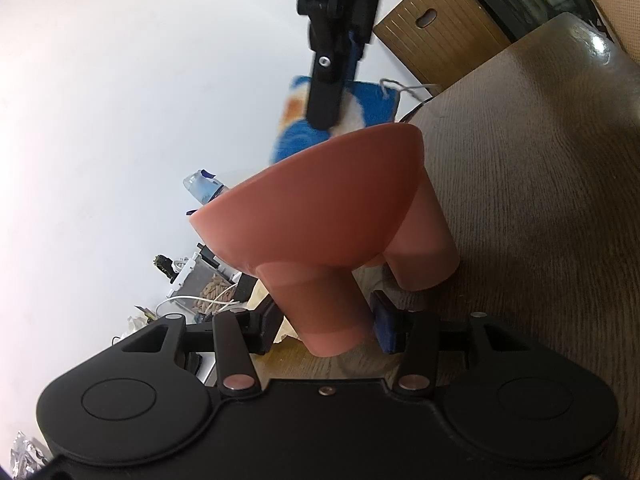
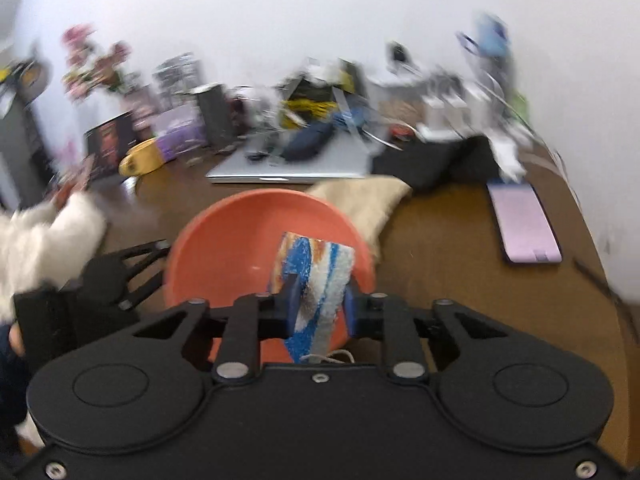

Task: Clean bowl
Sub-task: 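Rub the sponge along the bowl rim with the right gripper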

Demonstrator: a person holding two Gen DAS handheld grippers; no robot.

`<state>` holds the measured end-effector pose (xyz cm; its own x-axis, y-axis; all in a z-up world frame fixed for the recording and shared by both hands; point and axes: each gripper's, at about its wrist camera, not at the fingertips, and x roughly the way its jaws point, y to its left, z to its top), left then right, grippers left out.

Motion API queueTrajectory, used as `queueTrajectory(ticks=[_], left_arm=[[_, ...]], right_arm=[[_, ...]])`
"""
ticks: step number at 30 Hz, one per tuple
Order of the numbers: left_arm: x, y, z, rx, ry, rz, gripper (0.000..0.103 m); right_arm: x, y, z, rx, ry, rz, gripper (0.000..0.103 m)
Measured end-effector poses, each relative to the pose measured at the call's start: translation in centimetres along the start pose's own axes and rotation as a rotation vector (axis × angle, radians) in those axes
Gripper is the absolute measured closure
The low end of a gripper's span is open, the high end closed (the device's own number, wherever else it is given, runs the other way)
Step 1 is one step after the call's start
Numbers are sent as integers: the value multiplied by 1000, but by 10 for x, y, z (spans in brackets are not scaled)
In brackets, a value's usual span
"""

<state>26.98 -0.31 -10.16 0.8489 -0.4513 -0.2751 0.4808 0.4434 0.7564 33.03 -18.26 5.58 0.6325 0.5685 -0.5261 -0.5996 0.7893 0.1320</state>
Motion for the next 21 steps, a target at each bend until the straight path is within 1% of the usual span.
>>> queueTrajectory(ticks=[2, 5, 6, 7, 8, 11, 12, 13, 14, 16, 17, 19, 21], left_arm=[[0, 2, 0, -5, 1, -8, 56], [1, 1, -1, 3, -5, -2, 56], [1, 1, -1, 5, -7, -1, 56], [1, 1, -1, 5, -7, -1, 56], [0, 0, -1, 4, -6, -1, 56], [2, 1, -3, 1, -2, -2, 56], [2, 1, -3, 2, -3, 0, 56], [2, 1, -3, 3, -3, 1, 56], [2, 0, -3, 4, -4, 1, 56], [1, -1, -3, 7, -7, 4, 56], [1, -1, -3, 8, -7, 5, 56], [2, 0, -3, -1, 0, -2, 56], [3, -1, -3, 1, 0, 0, 56]], right_arm=[[3, 8, 6, -51, -4, -6, 80], [12, 10, 18, -39, 13, 48, 80], [19, 14, 20, -28, 23, 78, 82], [22, 18, 19, -40, 23, 79, 88], [27, 25, 18, -74, 19, 66, 88], [30, 34, 15, -103, 7, 52, 89], [29, 38, 13, -136, -3, 31, 92], [29, 42, 10, -174, -13, 6, 92], [28, 43, 8, -185, -16, 0, 92], [33, 55, -5, -352, -40, -81, 92], [32, 56, -8, -369, -42, -89, 92], [36, 62, -11, -444, -38, -131, 92], [39, 66, -7, -475, -12, -126, 92]])
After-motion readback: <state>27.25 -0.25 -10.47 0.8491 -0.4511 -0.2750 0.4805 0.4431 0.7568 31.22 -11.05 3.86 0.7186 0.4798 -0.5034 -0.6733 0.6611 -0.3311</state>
